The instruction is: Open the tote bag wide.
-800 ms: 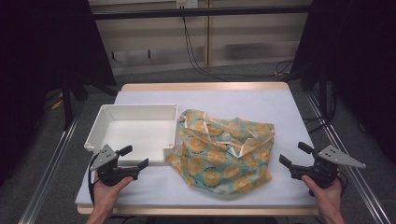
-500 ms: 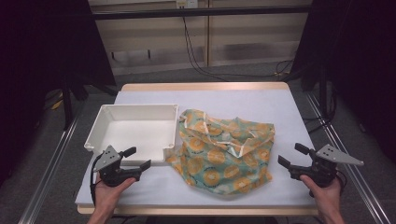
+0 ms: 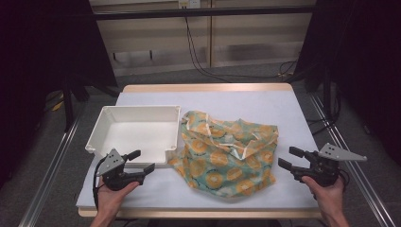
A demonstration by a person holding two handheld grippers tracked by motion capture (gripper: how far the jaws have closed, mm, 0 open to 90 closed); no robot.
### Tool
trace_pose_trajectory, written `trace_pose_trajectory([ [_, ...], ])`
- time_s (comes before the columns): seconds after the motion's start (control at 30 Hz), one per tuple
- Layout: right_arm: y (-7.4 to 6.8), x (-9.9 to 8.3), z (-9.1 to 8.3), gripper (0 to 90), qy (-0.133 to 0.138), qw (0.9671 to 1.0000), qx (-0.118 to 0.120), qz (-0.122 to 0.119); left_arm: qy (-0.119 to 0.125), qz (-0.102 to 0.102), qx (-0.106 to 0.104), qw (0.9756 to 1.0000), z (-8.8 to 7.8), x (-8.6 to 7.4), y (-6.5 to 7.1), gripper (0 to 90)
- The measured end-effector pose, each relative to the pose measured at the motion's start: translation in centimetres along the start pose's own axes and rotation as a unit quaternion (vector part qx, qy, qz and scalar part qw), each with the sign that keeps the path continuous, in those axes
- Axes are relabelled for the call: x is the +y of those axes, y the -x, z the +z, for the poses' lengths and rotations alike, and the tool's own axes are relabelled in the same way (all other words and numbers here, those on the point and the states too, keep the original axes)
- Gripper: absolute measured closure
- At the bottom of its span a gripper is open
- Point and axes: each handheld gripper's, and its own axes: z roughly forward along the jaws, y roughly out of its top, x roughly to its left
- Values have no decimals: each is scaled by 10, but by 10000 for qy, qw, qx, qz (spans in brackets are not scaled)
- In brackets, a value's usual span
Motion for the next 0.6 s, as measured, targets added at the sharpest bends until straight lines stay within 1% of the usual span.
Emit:
trace_pose_trajectory([
  [0.03,-1,2,0,367,-16,10000,80,-37,23,27,-26,10000,1,1,1,219],
  [0.07,-1,2,0,367,-16,10000,80,-37,23,27,-26,10000,1,1,1,219],
  [0.1,-3,9,1,397,-42,9997,197,-102,-25,87,-73,9999,2,1,3,219],
  [0.13,-3,9,1,397,-42,9997,197,-102,-25,87,-73,9999,2,1,3,219],
  [0.17,-3,16,2,427,-19,9994,305,-131,-44,116,-92,9999,2,1,4,219],
  [0.2,-4,19,3,432,-21,9993,351,-133,-37,131,-87,9999,2,1,4,219],
  [0.33,-7,30,12,454,-81,9982,566,-193,-45,79,-98,9999,3,1,4,219],
  [0.4,-7,32,15,462,-97,9980,591,-217,-65,99,-106,9999,3,1,4,219],
  [0.43,-7,37,22,476,-128,9972,702,-233,-38,81,-101,9999,3,2,5,220],
  [0.47,-7,40,26,476,-164,9968,757,-212,-53,122,-106,9999,3,2,5,220],
  [0.5,-7,43,29,476,-182,9965,782,-221,-56,125,-132,9998,3,2,6,226],
  [0.53,-8,46,33,476,-204,9962,814,-234,-42,169,-133,9998,2,3,6,232],
  [0.57,-8,46,33,476,-204,9962,814,-234,-42,169,-133,9998,2,3,6,234],
  [0.6,-9,53,40,485,-265,9955,867,-287,-58,174,-156,9997,3,3,7,234],
])
